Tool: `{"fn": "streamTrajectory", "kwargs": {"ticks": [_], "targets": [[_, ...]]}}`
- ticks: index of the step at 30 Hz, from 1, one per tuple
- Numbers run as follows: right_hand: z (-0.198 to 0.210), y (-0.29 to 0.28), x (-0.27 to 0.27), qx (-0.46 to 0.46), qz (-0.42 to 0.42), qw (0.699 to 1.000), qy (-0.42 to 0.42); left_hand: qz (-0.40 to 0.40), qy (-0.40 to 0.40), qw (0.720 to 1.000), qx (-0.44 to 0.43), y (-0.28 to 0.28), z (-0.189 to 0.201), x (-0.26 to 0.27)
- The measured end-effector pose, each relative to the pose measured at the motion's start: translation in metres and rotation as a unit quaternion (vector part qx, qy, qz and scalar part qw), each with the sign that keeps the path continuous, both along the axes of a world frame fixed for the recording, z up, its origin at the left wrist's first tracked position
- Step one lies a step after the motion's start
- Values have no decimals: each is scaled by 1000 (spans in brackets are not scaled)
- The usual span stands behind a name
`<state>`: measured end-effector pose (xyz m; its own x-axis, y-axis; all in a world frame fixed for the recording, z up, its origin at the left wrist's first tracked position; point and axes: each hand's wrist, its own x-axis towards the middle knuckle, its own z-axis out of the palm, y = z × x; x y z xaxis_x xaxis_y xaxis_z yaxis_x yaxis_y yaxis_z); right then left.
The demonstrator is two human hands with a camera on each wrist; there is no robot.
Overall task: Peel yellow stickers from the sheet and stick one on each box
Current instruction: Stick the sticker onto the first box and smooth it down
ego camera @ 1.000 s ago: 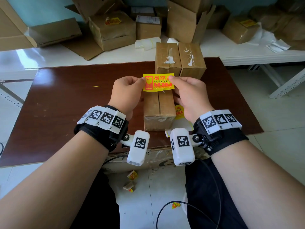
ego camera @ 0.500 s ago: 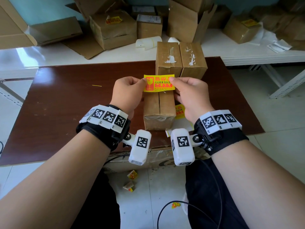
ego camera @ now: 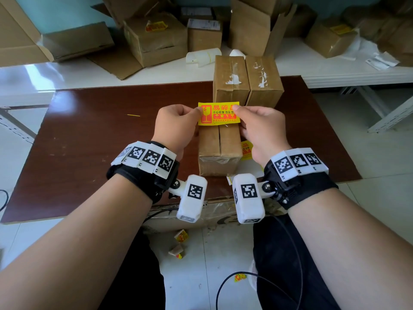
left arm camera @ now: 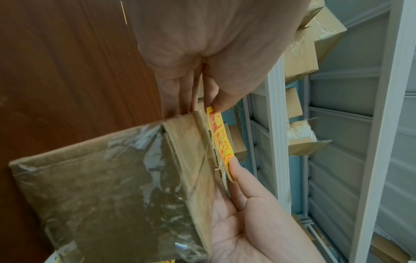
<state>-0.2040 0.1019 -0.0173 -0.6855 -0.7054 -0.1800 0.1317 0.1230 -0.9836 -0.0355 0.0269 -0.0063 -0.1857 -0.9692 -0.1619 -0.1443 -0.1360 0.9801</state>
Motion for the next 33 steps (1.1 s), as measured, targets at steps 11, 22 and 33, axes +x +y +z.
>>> {"fn": "streamTrajectory", "kwargs": {"ticks": [11,22,33], "targets": [[0,-1,-7,9,9,999,-33,-26,15,999,30,0,5,2],[-5,-3,-10,5,13,999,-37,-40,28,997,58,2,9,4],[-20,-7,-18,1,9,1000,-18,-31,-14,999,26,5,9,4]]}}
